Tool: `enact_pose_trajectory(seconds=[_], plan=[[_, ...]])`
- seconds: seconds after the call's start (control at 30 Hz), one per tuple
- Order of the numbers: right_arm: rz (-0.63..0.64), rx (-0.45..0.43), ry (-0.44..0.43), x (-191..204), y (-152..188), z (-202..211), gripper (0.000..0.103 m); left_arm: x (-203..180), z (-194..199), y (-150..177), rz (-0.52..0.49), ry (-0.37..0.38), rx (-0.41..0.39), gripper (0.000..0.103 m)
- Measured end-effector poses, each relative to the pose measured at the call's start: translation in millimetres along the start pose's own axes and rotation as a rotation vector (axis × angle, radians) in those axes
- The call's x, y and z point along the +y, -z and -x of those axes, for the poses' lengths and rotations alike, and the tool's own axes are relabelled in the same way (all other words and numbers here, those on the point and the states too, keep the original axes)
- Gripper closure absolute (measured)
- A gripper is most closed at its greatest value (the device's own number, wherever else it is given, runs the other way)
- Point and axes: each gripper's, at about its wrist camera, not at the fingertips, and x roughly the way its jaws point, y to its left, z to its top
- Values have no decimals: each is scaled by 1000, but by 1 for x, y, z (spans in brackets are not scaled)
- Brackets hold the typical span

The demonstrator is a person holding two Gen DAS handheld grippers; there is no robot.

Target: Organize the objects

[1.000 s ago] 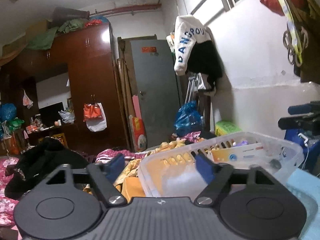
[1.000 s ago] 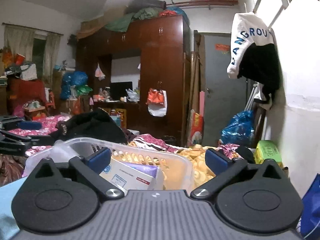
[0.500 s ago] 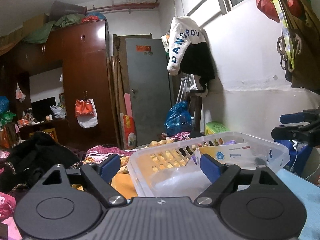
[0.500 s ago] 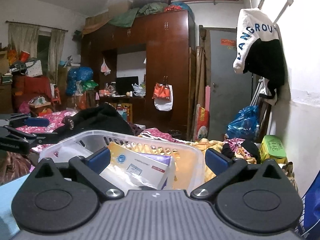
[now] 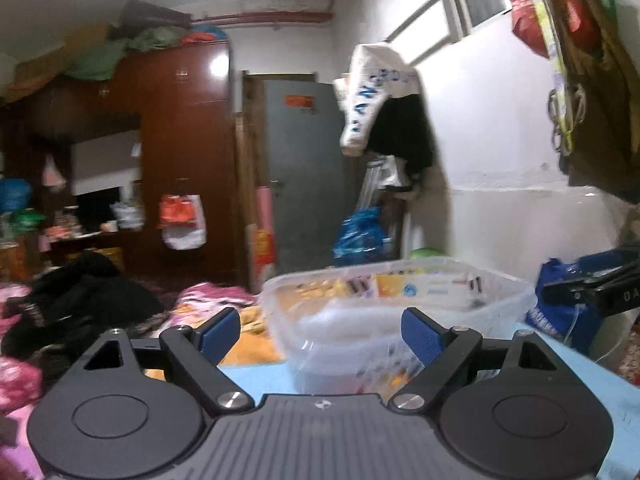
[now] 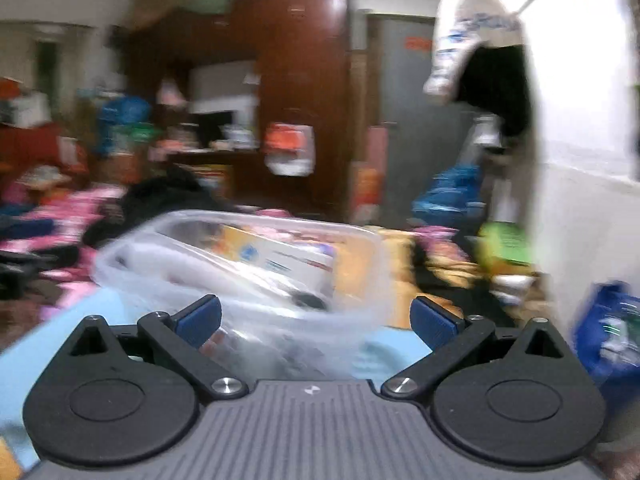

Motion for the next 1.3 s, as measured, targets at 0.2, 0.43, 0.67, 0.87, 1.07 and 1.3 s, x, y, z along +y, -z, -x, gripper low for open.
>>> enact_pose_trajectory(seconds=[0.2, 0.43, 0.67, 0.87, 1.07, 1.3], plan=[[8, -96, 14, 25, 27, 56, 0, -10, 42, 15, 68, 98, 81, 12], [-174, -46, -135, 16, 40, 81, 0, -25, 49, 27, 84, 118, 122, 10], [-179, -54, -90, 10, 44, 74, 0, -28, 55, 35, 82, 100, 127, 10], [-143, -42, -90, 20, 51, 77, 0, -29, 59, 36, 72, 72, 130, 10], [-124, -48, -101, 24, 54, 83, 0, -32, 64, 35, 57, 72, 121, 10], [-137, -83, -71, 27, 53, 89, 0, -36, 71, 34, 47, 85, 109, 10]])
